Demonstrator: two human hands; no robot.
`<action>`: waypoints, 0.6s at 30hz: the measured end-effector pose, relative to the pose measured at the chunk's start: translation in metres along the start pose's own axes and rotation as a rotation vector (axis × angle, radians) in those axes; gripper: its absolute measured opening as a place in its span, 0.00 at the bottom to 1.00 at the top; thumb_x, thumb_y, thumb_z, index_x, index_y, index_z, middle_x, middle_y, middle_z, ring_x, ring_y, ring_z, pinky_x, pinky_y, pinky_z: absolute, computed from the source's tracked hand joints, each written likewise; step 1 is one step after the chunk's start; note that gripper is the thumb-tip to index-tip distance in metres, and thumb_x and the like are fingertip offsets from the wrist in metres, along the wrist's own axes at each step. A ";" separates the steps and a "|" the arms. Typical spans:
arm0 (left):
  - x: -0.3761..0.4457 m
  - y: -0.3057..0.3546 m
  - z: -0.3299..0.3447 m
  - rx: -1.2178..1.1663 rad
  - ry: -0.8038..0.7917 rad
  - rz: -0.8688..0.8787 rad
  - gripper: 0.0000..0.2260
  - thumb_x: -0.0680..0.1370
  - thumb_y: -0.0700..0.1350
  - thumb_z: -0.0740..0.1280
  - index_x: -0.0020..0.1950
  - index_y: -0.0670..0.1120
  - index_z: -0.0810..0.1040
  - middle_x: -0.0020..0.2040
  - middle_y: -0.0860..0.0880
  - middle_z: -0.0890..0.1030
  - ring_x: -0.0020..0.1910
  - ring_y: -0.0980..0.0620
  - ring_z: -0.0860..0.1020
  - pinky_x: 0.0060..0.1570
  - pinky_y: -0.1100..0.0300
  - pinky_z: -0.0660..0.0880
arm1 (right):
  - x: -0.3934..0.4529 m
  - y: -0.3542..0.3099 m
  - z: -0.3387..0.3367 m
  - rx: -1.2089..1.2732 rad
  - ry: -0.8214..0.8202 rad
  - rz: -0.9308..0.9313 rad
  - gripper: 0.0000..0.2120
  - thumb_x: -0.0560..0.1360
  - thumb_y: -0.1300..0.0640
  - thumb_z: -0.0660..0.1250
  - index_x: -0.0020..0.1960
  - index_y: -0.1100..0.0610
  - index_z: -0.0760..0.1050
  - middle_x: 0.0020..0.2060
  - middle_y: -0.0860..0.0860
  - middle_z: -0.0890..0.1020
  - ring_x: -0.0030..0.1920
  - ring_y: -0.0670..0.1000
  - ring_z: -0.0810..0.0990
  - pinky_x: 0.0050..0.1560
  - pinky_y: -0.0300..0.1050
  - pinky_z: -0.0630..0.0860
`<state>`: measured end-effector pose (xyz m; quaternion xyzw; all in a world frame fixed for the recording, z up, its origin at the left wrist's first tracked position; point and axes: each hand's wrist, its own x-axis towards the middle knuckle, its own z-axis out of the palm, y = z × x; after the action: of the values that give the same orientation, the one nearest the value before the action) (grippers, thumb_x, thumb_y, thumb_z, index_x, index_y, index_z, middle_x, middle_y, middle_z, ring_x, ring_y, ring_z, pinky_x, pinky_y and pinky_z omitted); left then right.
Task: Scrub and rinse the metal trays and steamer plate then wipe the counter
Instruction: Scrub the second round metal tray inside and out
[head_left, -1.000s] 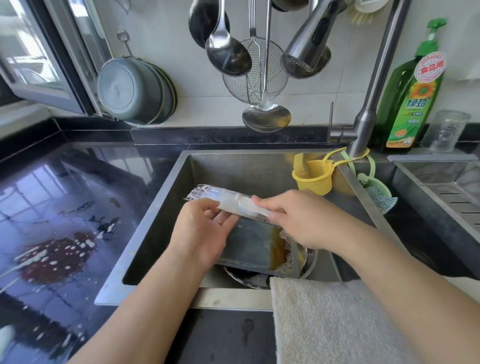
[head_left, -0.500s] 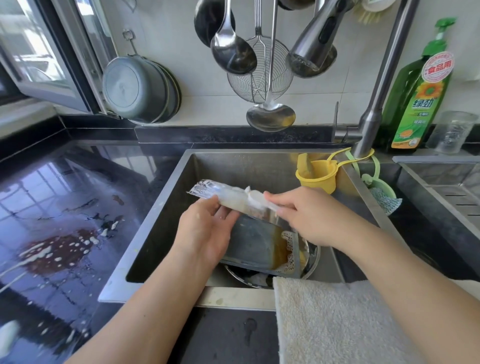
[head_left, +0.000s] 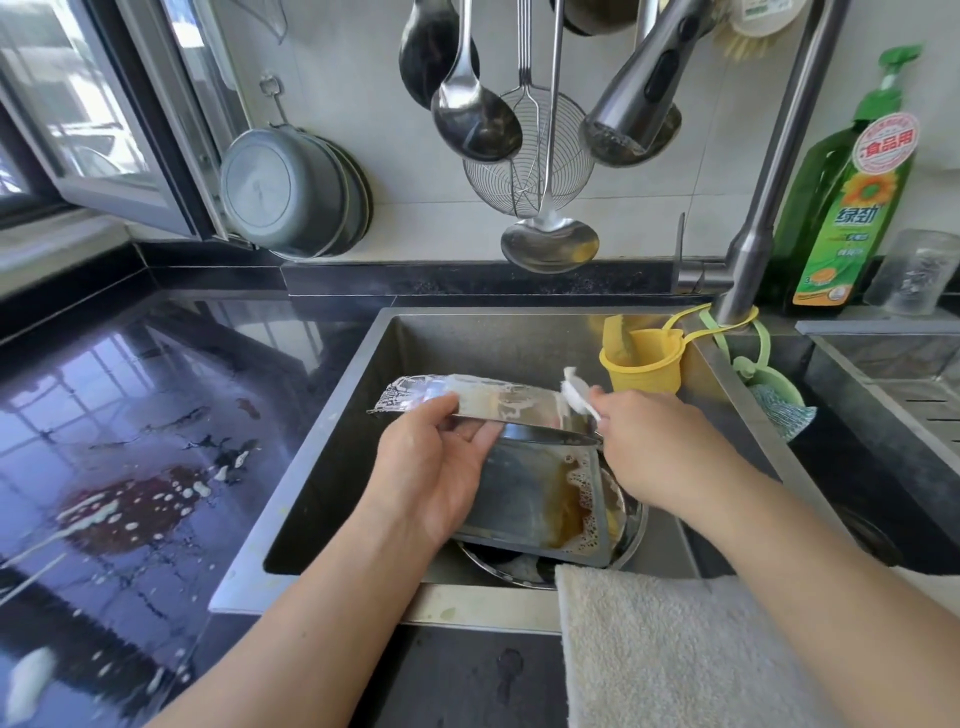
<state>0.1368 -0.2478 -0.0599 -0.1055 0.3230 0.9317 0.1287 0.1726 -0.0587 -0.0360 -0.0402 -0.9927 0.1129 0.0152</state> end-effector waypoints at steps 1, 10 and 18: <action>0.000 -0.001 0.000 0.009 0.003 -0.005 0.12 0.85 0.33 0.56 0.67 0.31 0.72 0.56 0.32 0.84 0.55 0.38 0.85 0.58 0.44 0.81 | 0.000 -0.003 0.001 0.018 -0.003 0.022 0.24 0.82 0.62 0.56 0.78 0.50 0.63 0.42 0.52 0.75 0.40 0.54 0.73 0.35 0.49 0.70; 0.004 0.002 -0.003 -0.073 0.033 0.029 0.17 0.80 0.26 0.54 0.67 0.30 0.71 0.63 0.32 0.80 0.61 0.35 0.82 0.66 0.41 0.76 | -0.012 -0.034 0.012 0.181 0.111 -0.141 0.23 0.84 0.57 0.56 0.77 0.42 0.62 0.43 0.53 0.77 0.41 0.55 0.76 0.35 0.47 0.70; -0.003 0.004 0.004 -0.149 0.041 0.109 0.11 0.81 0.28 0.56 0.56 0.33 0.77 0.55 0.36 0.84 0.59 0.39 0.83 0.69 0.43 0.75 | -0.016 -0.040 0.006 0.254 0.135 -0.183 0.20 0.85 0.53 0.56 0.77 0.48 0.66 0.38 0.52 0.78 0.37 0.53 0.76 0.32 0.46 0.69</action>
<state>0.1384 -0.2486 -0.0533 -0.1159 0.2605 0.9564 0.0628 0.1852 -0.1005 -0.0328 0.0449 -0.9667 0.2324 0.0972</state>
